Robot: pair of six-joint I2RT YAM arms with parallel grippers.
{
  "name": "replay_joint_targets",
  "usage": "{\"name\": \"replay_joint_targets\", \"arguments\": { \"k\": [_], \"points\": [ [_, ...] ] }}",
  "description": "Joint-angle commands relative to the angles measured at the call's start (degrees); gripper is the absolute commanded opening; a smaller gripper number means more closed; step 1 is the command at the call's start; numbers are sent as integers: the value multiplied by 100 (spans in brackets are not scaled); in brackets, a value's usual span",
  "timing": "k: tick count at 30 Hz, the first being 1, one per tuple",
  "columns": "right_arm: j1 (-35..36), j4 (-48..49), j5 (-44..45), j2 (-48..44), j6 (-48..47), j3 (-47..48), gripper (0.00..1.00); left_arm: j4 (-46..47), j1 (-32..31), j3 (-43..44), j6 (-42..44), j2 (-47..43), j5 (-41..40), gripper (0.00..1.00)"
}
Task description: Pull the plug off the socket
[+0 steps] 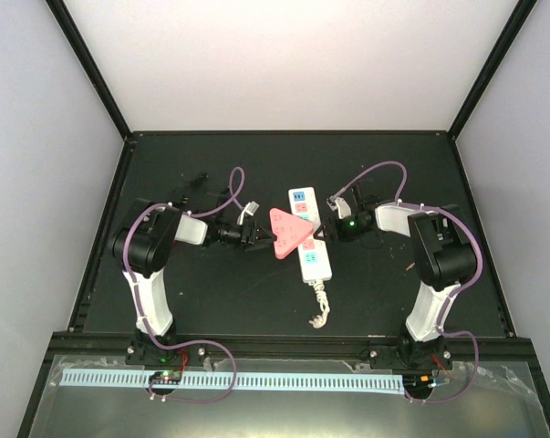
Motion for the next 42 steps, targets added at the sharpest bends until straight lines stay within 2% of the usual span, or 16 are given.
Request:
{"name": "replay_joint_targets", "arguments": {
  "k": [1,15,27,42],
  "points": [
    [-15,162,97,176,120,-30,49,435,-23,187,-199,113,268,65],
    [-21,198,59,268,141,-80,47,1226,-280,297,-906,534,524,56],
    [-21,233,31,381,200,-109,46,2402,-385,213,-1800,793,734,40],
    [-21,260,169,455,199,-146,45,2852,-423,143,-2264,848,789,19]
  ]
}}
